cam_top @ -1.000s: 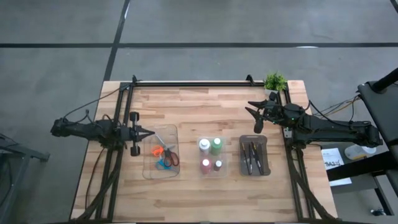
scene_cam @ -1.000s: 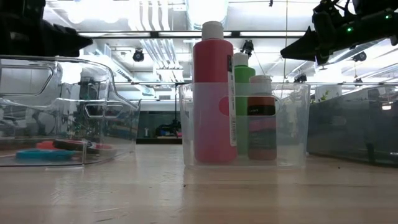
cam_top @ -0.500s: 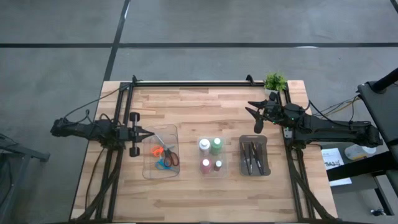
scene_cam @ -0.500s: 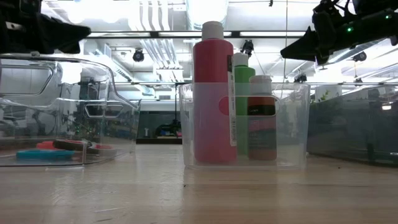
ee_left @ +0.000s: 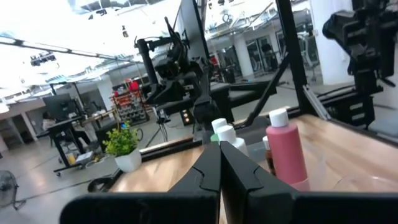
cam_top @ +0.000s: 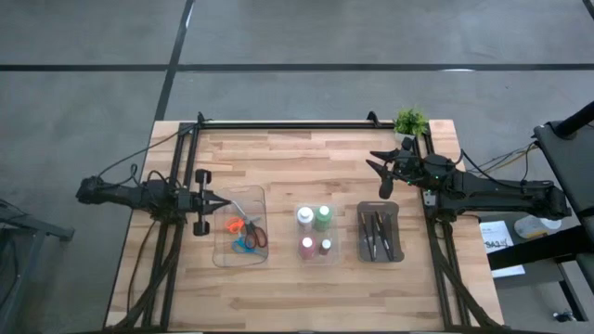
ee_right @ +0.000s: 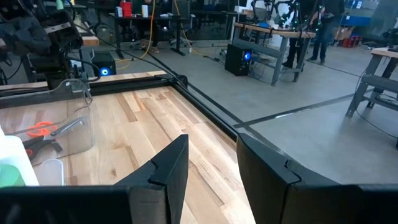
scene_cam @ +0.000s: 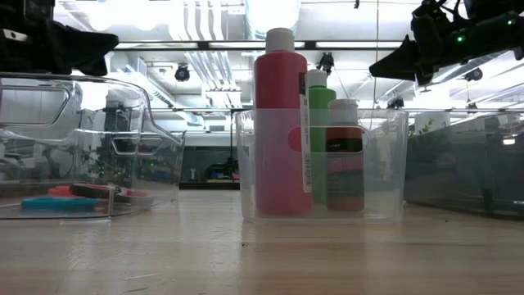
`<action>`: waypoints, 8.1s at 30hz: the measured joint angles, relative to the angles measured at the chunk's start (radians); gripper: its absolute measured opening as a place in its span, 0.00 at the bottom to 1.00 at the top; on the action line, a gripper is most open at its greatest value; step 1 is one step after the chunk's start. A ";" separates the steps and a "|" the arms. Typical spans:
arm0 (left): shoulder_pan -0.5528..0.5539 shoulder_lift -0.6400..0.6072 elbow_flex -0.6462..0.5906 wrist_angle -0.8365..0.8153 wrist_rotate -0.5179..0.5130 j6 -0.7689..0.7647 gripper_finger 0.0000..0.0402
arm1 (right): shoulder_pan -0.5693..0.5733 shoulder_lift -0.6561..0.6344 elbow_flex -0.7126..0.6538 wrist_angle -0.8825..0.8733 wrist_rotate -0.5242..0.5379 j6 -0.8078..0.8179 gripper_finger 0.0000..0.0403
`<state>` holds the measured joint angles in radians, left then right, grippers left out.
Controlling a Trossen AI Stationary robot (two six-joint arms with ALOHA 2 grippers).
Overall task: Pick & Place Paint Supplies
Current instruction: Return to Home Position
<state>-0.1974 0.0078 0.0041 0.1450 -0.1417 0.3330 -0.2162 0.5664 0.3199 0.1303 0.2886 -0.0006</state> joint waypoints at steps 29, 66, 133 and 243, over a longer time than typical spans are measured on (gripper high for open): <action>0.001 0.002 0.000 -0.099 -0.068 -0.097 0.00 | 0.000 0.000 0.000 0.000 0.000 0.000 0.33; 0.001 0.003 -0.001 -0.099 -0.067 -0.097 0.00 | -0.001 -0.104 -0.145 0.134 -0.222 0.004 0.33; 0.000 0.003 -0.001 -0.099 -0.067 -0.098 0.00 | -0.001 -0.425 -0.311 -0.102 -0.165 0.103 0.33; 0.001 0.003 -0.001 -0.099 -0.067 -0.098 0.00 | -0.001 -0.425 -0.310 -0.101 -0.164 0.098 0.33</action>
<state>-0.1967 0.0105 0.0032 0.0460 -0.2089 0.2352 -0.2169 0.1410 0.0097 0.0288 0.1242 0.0975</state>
